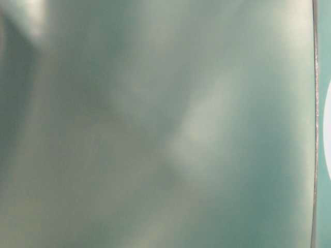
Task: Scoop the yellow hexagonal prism block from the bowl with a spoon using the right arm.
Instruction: 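Move the right gripper toward the pink spoon handle, then close the right gripper on the pink spoon's handle end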
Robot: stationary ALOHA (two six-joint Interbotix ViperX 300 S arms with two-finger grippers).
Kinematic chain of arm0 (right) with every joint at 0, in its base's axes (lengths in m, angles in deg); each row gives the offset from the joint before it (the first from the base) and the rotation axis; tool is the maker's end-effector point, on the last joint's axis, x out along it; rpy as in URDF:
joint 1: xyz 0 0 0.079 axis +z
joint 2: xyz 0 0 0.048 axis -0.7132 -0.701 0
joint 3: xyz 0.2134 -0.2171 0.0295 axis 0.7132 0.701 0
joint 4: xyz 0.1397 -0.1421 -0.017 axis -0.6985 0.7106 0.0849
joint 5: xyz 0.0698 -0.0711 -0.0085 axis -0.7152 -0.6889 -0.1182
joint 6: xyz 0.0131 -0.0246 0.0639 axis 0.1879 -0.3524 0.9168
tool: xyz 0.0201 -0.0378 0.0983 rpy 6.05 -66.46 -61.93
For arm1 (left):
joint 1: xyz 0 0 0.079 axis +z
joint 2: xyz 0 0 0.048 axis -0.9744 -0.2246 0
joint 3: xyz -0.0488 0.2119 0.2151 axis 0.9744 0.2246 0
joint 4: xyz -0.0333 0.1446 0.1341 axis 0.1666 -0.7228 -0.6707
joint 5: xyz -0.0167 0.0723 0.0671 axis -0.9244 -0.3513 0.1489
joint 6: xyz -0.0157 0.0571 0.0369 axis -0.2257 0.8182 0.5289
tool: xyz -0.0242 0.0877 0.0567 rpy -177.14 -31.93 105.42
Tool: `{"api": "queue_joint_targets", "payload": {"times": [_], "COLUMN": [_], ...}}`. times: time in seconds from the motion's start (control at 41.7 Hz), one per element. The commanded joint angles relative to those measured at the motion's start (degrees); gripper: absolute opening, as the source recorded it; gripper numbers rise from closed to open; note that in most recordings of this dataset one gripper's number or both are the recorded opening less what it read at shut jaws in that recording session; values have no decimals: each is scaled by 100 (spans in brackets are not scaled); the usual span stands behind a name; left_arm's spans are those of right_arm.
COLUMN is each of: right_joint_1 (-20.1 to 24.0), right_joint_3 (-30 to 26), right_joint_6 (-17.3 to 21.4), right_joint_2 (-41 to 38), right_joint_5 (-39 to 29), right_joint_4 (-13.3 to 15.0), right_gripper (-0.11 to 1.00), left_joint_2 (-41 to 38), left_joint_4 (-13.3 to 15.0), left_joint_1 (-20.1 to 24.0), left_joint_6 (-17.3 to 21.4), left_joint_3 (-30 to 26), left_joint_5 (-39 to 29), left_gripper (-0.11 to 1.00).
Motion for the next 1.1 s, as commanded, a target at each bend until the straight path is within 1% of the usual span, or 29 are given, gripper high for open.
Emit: {"api": "queue_joint_targets", "payload": {"times": [0.0, 0.144, 0.192, 0.24, 0.312, 0.432, 0.624, 0.72, 0.84, 0.96, 1.08], "right_joint_1": [158, 554, 729, 958, 1230, 1635, 2074, 2250, 2373, 2399, 2408], "right_joint_3": [53, 220, 255, 281, 290, 272, 255, 220, 193, 202, 211], "right_joint_6": [9, 9, 9, 9, 9, 9, 9, 9, 9, 9, 9], "right_joint_2": [-246, -633, -729, -853, -993, -1222, -1626, -1872, -2153, -2338, -2496], "right_joint_5": [439, 940, 1072, 1195, 1336, 1564, 1890, 2039, 2224, 2391, 2435], "right_joint_4": [-185, -650, -835, -1081, -1318, -1617, -2092, -2259, -2329, -2355, -2443], "right_gripper": [55, 55, 55, 55, 55, 55, 55, 55, 55, 54, 54], "left_joint_2": [-26, -26, -26, -35, -26, -26, -26, -26, -26, -26, -26], "left_joint_4": [-9, -9, -9, -9, -9, -9, -9, -9, -9, -9, -9], "left_joint_1": [9, 9, 9, 9, 9, 9, 9, 9, 9, 9, 9], "left_joint_6": [18, 18, 18, 18, 18, 18, 18, 18, 18, 18, 9], "left_joint_3": [-88, -88, -88, -88, -88, -88, -88, -88, -88, -88, -88], "left_joint_5": [9, -9, -9, -9, -18, -18, -9, -18, -18, -9, -35], "left_gripper": [0, 0, 0, 0, 0, 0, 0, 0, 0, 0, 0]}}
